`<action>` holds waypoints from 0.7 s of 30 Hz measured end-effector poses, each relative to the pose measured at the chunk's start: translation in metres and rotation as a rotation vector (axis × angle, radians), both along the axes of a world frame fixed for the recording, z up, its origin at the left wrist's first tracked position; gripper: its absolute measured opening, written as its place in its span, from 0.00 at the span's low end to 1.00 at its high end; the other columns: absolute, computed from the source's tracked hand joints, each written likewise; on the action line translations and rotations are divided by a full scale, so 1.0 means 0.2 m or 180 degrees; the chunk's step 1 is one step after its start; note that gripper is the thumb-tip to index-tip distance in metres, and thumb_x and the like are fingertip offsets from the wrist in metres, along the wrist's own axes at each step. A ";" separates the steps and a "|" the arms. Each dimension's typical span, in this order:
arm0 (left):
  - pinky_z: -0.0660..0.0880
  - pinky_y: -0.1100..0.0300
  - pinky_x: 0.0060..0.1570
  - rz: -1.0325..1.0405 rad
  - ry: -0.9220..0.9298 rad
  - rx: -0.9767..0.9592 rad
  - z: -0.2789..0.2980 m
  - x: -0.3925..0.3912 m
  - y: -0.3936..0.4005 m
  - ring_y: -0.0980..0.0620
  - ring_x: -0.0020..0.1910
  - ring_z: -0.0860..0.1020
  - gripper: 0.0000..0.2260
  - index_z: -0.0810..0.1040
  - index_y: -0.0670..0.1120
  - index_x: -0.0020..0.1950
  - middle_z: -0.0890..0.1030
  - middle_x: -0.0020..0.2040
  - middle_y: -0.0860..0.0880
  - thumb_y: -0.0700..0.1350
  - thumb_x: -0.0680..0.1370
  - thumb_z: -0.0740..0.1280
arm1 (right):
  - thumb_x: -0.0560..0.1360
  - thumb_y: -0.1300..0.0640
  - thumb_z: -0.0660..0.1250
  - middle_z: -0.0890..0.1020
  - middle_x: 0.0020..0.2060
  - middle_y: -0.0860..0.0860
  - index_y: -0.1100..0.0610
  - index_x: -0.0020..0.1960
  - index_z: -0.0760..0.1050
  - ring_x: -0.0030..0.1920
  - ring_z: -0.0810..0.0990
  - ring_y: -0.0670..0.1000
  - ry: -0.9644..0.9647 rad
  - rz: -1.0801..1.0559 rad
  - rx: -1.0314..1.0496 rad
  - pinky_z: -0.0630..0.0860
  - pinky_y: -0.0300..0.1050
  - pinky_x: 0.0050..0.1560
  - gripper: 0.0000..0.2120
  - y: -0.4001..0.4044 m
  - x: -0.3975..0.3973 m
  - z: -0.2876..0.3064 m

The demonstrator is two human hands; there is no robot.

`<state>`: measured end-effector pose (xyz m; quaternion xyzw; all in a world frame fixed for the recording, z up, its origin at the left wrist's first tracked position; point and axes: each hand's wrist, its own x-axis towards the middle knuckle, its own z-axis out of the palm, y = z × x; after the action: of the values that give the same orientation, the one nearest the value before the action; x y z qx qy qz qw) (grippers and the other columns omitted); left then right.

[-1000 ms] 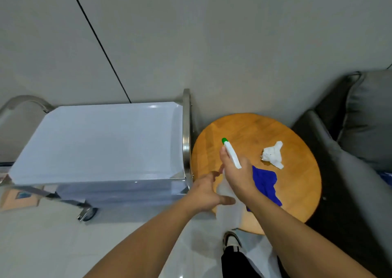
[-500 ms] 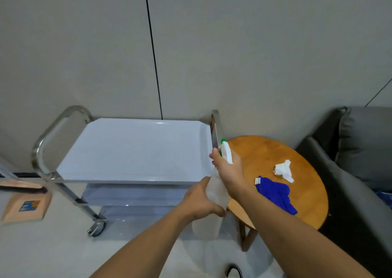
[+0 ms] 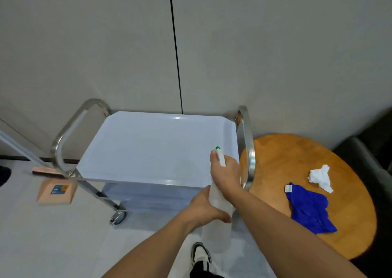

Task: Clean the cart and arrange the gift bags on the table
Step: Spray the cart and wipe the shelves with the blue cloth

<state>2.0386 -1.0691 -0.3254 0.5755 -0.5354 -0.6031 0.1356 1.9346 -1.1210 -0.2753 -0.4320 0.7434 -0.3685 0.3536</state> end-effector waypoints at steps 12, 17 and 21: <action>0.78 0.53 0.61 -0.0111 -0.0100 0.0317 -0.16 -0.09 -0.29 0.57 0.59 0.77 0.41 0.70 0.59 0.67 0.79 0.60 0.57 0.45 0.59 0.84 | 0.82 0.46 0.64 0.77 0.29 0.50 0.55 0.37 0.75 0.32 0.78 0.49 -0.0148 -0.0122 -0.0459 0.74 0.45 0.33 0.18 -0.23 -0.06 -0.24; 0.77 0.63 0.55 -0.0217 -0.0225 0.0316 -0.20 -0.08 -0.29 0.59 0.58 0.76 0.43 0.68 0.59 0.70 0.77 0.61 0.60 0.44 0.60 0.85 | 0.81 0.49 0.65 0.76 0.29 0.47 0.57 0.40 0.76 0.31 0.77 0.47 -0.0248 -0.0102 -0.0749 0.71 0.36 0.30 0.15 -0.18 -0.03 -0.31; 0.78 0.58 0.58 -0.0361 -0.0294 0.0416 -0.23 -0.07 -0.26 0.58 0.57 0.77 0.39 0.71 0.62 0.64 0.78 0.56 0.62 0.46 0.59 0.85 | 0.81 0.46 0.64 0.76 0.29 0.47 0.53 0.38 0.75 0.31 0.77 0.47 -0.0034 -0.0096 -0.0320 0.72 0.43 0.32 0.17 -0.18 -0.03 -0.34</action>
<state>2.0249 -1.1220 -0.3717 0.5792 -0.5323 -0.6162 0.0386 1.9293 -1.1577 -0.3433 -0.4360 0.7284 -0.4130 0.3298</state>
